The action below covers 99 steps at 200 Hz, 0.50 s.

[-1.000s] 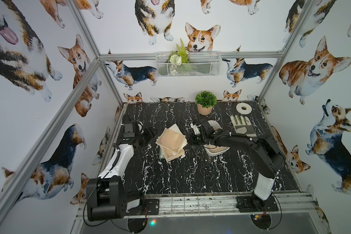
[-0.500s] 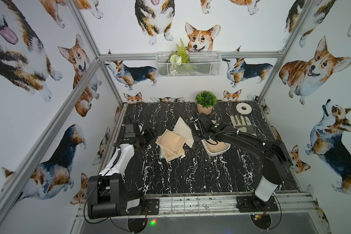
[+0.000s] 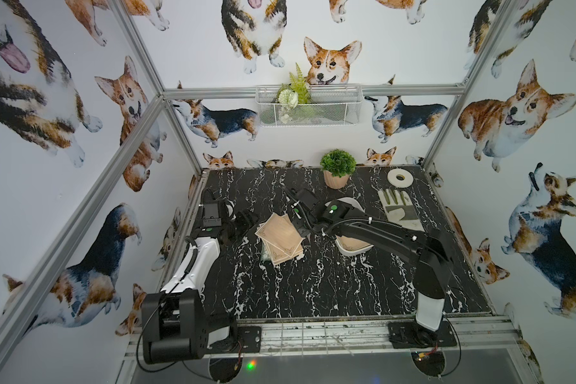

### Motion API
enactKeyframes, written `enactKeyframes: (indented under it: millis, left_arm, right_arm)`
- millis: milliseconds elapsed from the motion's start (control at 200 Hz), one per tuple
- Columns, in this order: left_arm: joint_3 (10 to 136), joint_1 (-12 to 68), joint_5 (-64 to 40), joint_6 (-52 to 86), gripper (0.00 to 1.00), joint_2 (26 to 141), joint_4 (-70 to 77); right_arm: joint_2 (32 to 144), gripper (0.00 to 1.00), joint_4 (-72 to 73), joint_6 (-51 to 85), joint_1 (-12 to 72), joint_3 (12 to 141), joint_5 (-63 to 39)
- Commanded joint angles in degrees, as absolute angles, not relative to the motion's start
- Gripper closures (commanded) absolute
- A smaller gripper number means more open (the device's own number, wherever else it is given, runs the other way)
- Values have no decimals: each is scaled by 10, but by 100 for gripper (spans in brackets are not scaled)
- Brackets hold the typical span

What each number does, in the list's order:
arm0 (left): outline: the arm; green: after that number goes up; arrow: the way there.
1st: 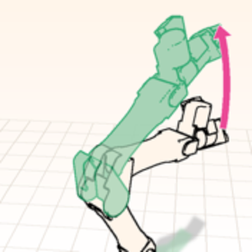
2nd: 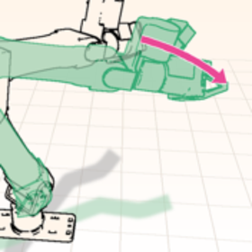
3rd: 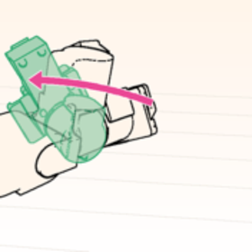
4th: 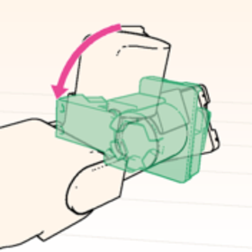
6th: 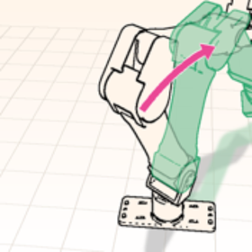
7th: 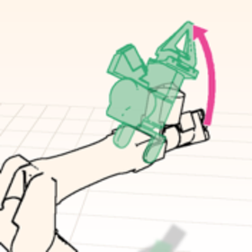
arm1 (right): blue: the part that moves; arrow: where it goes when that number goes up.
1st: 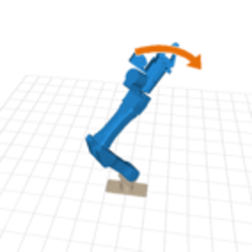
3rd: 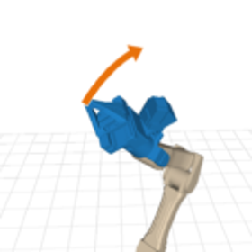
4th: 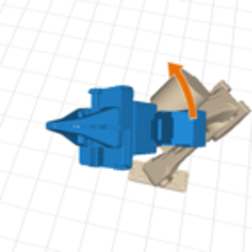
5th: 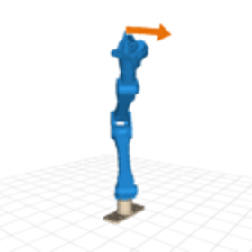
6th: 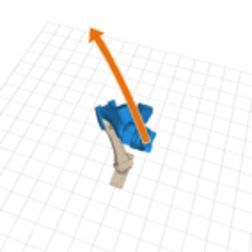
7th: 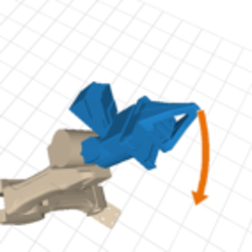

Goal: Take out the stationery paper from the storage box
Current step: Adjust the stationery paper at the center of the board.

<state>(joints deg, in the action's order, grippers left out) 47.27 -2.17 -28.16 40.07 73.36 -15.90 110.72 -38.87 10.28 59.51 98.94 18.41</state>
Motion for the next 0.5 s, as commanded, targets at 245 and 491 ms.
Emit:
enactKeyframes:
  millis: [245, 491]
  left_arm:
    - [483, -24, -245, 387, 27, 687, -200]
    - [483, -27, -235, 392, 27, 674, -205]
  right_arm:
    - [1249, 100, -484, 39, 694, 1085, 240]
    - [1233, 54, -459, 81, 698, 1032, 182]
